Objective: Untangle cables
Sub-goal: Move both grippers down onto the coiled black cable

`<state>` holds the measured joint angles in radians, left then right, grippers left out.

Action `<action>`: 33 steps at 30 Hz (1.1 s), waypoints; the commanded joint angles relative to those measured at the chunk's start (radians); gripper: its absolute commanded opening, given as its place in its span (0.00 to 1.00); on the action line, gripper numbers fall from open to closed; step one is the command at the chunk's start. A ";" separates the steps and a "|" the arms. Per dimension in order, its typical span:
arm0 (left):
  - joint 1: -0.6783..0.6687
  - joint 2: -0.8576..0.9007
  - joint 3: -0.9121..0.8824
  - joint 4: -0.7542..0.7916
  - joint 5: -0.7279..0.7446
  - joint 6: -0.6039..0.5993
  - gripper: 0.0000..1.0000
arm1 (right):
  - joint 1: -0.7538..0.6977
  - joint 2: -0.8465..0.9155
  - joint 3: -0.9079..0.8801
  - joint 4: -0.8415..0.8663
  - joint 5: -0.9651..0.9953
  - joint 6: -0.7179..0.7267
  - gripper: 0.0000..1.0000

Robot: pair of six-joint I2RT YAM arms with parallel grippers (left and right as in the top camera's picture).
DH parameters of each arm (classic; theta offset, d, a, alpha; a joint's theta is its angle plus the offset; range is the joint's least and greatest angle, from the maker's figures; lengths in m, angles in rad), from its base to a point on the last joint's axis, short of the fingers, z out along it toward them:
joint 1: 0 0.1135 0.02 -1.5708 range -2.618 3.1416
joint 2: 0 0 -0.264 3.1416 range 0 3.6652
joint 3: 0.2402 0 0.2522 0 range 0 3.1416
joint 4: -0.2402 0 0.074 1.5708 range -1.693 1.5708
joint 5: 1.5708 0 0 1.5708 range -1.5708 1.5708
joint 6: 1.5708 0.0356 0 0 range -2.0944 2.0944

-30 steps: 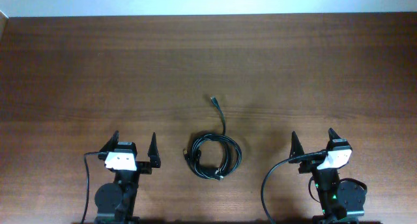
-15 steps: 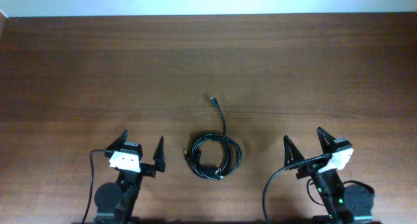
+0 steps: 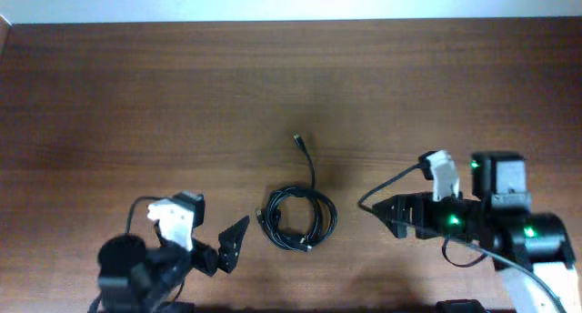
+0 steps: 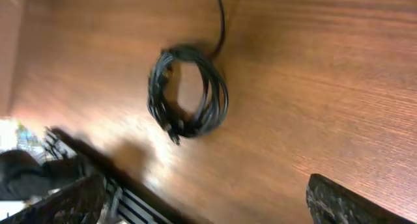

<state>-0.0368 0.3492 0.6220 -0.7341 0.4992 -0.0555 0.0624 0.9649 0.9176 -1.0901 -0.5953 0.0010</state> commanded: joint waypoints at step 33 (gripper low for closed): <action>-0.353 1.246 0.074 0.569 -0.129 0.769 0.39 | 0.617 0.035 0.004 0.264 1.069 0.319 0.99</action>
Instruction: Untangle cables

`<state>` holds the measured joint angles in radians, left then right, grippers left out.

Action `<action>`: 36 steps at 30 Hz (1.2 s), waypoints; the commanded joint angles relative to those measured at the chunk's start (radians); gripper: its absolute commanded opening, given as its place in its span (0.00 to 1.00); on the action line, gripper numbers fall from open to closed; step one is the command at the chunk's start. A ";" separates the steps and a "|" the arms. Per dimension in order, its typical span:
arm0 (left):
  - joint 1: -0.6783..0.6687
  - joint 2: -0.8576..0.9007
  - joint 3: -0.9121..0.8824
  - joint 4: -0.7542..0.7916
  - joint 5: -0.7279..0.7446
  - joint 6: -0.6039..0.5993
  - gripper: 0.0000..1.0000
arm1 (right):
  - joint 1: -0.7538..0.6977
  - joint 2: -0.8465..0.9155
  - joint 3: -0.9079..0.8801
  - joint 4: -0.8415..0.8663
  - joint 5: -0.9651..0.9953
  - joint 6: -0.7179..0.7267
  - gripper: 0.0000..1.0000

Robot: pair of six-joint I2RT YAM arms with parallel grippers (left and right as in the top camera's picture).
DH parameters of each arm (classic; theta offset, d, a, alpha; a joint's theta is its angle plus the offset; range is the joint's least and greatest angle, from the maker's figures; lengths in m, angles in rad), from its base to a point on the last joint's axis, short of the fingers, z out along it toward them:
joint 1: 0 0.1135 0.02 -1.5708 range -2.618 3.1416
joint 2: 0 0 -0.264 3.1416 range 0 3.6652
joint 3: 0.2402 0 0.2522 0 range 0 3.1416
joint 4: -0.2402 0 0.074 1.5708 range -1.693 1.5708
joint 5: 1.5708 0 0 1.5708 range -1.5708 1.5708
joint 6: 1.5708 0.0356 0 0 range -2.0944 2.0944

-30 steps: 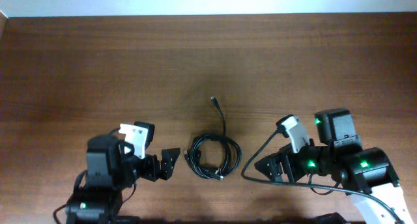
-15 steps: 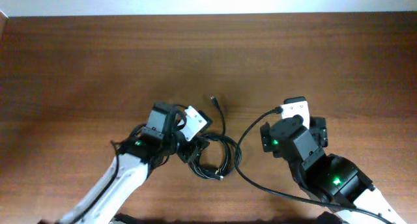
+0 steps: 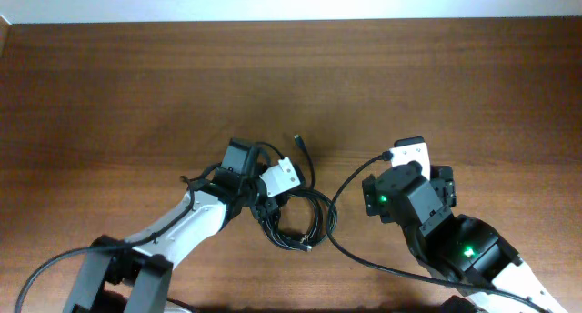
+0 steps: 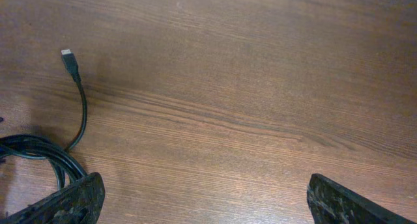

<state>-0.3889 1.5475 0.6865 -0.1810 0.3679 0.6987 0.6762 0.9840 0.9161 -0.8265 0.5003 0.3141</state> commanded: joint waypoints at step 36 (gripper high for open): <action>-0.001 -0.623 0.135 -0.221 0.114 -0.059 0.00 | 0.003 0.346 0.006 0.371 -0.204 -0.305 0.20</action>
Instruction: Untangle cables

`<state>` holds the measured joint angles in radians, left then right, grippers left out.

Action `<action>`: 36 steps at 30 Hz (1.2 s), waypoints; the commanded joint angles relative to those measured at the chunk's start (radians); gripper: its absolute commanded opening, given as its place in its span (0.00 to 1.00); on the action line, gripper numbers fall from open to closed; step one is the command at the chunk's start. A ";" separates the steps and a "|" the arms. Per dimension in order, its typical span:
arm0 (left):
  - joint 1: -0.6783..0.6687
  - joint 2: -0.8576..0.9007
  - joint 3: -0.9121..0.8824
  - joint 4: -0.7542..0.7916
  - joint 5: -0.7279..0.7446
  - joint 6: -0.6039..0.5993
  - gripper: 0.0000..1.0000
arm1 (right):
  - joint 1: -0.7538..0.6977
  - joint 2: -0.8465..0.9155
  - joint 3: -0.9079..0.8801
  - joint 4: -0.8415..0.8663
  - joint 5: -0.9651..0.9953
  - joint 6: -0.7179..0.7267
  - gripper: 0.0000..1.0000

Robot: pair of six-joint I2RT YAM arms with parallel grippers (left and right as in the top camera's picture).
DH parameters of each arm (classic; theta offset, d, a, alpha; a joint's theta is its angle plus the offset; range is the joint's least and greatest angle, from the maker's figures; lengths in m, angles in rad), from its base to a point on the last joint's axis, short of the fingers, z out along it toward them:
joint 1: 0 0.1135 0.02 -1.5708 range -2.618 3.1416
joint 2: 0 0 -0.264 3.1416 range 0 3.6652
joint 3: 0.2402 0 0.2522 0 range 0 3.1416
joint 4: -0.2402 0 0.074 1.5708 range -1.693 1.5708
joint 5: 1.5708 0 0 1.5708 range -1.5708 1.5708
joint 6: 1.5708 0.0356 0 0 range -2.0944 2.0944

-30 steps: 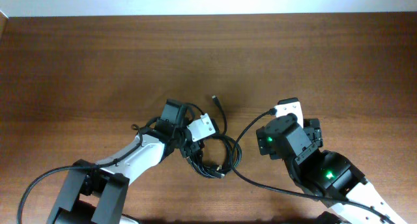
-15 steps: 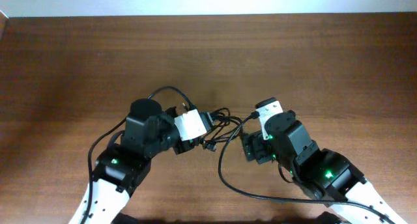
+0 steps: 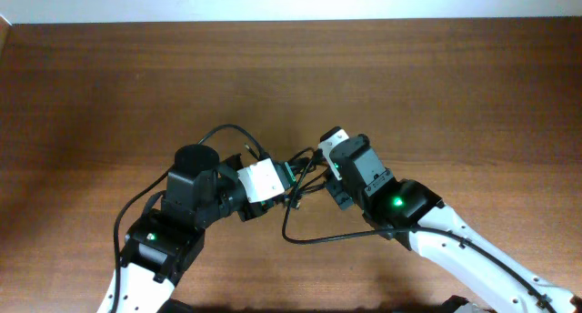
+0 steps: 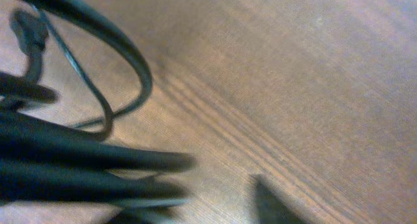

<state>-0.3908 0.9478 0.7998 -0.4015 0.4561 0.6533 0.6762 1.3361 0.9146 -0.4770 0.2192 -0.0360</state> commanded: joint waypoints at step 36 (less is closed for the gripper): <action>0.206 -0.110 0.021 -0.018 -0.679 -0.426 0.00 | 0.001 -0.149 0.079 -0.130 -0.135 -0.017 0.93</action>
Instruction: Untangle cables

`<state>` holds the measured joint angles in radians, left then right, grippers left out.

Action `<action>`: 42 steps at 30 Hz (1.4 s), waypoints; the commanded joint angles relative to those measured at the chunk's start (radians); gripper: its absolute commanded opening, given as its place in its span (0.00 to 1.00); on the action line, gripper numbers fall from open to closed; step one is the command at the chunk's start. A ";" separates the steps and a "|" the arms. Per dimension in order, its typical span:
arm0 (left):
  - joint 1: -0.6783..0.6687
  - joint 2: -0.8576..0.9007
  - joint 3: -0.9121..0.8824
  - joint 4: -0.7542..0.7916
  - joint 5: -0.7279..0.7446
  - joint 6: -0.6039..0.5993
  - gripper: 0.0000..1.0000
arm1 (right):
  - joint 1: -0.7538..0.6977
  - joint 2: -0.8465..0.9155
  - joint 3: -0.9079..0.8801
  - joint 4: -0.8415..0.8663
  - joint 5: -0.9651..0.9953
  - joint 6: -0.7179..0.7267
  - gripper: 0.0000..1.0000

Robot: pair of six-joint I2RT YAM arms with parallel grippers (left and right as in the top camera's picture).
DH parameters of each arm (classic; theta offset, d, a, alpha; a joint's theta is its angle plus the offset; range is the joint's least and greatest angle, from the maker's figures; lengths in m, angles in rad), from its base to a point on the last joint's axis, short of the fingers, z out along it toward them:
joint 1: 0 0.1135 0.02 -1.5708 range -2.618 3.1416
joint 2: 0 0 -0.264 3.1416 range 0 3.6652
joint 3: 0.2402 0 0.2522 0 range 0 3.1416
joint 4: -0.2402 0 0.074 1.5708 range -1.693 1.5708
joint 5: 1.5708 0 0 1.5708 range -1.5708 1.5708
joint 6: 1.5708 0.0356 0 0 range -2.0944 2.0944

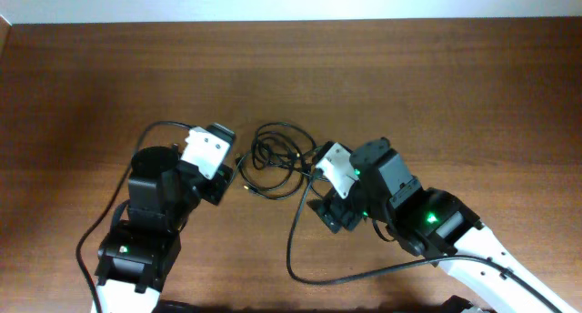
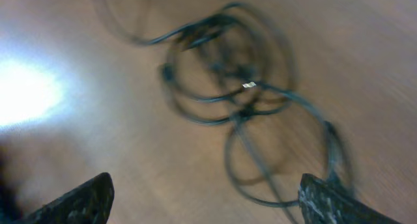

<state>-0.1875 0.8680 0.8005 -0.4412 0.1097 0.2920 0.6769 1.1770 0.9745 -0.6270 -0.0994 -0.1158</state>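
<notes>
A black cable (image 1: 277,156) lies in loose, overlapping loops at the middle of the table; the right wrist view shows them blurred (image 2: 228,87). My left gripper (image 1: 227,178) sits at the loops' left edge, next to a cable end, and the overhead view does not show how its jaws stand. My right gripper (image 1: 329,213) is just right of and nearer than the loops. It stands open (image 2: 203,204) with only bare wood between its fingers, and one loop passes close to the right finger (image 2: 332,199).
Brown wooden table (image 1: 455,85) with a pale wall along its far edge. Each arm's own black wiring arcs beside it: one loop near the left arm (image 1: 150,131), another under the right arm (image 1: 296,249). A bright glare spot marks the wood (image 2: 26,90).
Both grippers were pressed together on the cable at the centre. Now they stand apart, left one further left, right one nearer and rightward. The cable lies farther back in wider loops.
At first both arms sat low near the front edge, with a tight black coil at the centre and one end trailing away. Then the left gripper was at the coil's left side. Then both grippers met on the coil. Now they are apart and the coil is loosened.
</notes>
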 commanded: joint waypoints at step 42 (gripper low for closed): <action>0.003 -0.142 0.021 -0.069 -0.282 -0.104 0.47 | 0.180 0.726 0.028 0.754 0.105 0.543 0.64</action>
<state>-0.1875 0.7300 0.8043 -0.5129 -0.1829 0.1898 0.8509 1.8725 0.9916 0.1307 0.0063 0.4191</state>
